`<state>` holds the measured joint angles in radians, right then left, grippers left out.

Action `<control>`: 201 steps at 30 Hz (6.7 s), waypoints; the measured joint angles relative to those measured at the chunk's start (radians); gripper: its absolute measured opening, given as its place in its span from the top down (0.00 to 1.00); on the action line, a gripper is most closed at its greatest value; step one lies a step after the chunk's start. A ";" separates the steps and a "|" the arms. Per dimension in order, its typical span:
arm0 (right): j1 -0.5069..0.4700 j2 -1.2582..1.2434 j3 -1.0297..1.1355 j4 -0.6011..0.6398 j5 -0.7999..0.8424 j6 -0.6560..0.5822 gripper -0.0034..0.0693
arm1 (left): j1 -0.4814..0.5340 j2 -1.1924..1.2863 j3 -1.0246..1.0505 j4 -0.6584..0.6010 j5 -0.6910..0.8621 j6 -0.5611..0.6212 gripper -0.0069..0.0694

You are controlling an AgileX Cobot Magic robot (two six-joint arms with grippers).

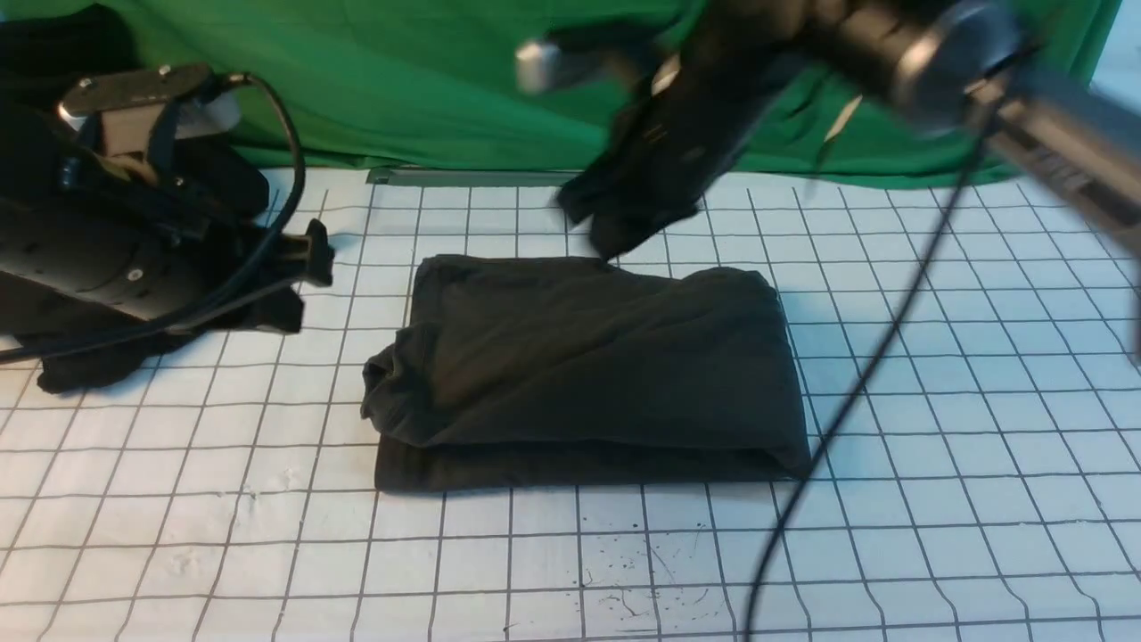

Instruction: Fold a long-sleeved shirt over a white checkered tablecloth.

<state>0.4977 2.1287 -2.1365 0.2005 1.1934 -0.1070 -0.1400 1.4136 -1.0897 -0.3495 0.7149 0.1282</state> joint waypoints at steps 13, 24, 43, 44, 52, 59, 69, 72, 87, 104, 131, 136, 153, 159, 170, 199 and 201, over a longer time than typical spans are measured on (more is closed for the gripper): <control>-0.042 -0.060 0.356 -0.013 -0.087 -0.003 0.96 | -0.080 0.373 -0.119 -0.192 -0.024 0.173 0.91; -0.041 -0.023 0.543 -0.112 -0.036 0.040 0.96 | -0.072 0.446 -0.053 0.023 -0.015 -0.018 0.91; -0.041 -0.231 0.596 -0.120 -0.015 0.037 0.96 | 0.026 0.377 -0.361 0.032 0.127 -0.046 0.91; -0.041 -0.248 0.596 -0.119 -0.020 0.037 0.96 | 0.016 0.411 -0.390 0.029 0.137 -0.020 0.90; -0.041 -0.250 0.596 -0.113 -0.021 0.037 0.96 | -0.013 0.537 -0.414 0.031 0.145 0.009 0.62; -0.041 -0.250 0.596 -0.111 -0.031 0.037 0.96 | -0.013 0.580 -0.414 0.022 0.143 0.028 0.35; -0.041 -0.250 0.596 -0.111 -0.040 0.037 0.96 | -0.013 0.613 -0.417 -0.003 0.120 0.076 0.68; -0.041 -0.250 0.596 -0.111 -0.040 0.037 0.96 | -0.013 0.613 -0.418 -0.008 0.120 0.090 0.84; -0.041 -0.250 0.596 -0.110 -0.070 0.037 0.96 | 0.053 0.579 -0.452 0.068 0.176 0.005 0.88; -0.041 -0.244 0.474 -0.069 -0.203 0.070 0.96 | 0.054 0.557 -0.510 0.120 0.241 0.035 0.41; -0.160 0.065 0.246 0.050 -0.312 -0.001 0.47 | -0.183 0.467 -0.139 0.092 0.057 0.058 0.91; -0.159 0.075 0.246 0.107 -0.350 -0.059 0.46 | -0.183 0.480 -0.139 0.100 0.048 0.054 0.91; -0.163 0.122 0.200 0.112 -0.407 -0.097 0.91 | -0.183 0.485 -0.139 0.093 0.030 0.052 0.91; -0.183 0.122 0.196 0.113 -0.436 -0.059 0.91 | -0.183 0.486 -0.139 0.089 0.026 0.051 0.91; -0.203 0.122 0.192 0.109 -0.480 0.027 0.66 | -0.183 0.488 -0.139 0.090 0.027 0.051 0.91; -0.211 0.115 0.296 0.012 -0.054 -0.048 0.94 | -0.158 0.527 -0.207 0.131 -0.023 -0.104 0.91; -0.217 0.113 0.309 0.001 -0.055 -0.045 0.94 | -0.152 0.528 -0.207 0.126 -0.019 -0.107 0.91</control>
<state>0.2803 2.2422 -1.8275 0.2011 1.1382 -0.1523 -0.2919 1.9418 -1.2964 -0.2235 0.6957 0.0209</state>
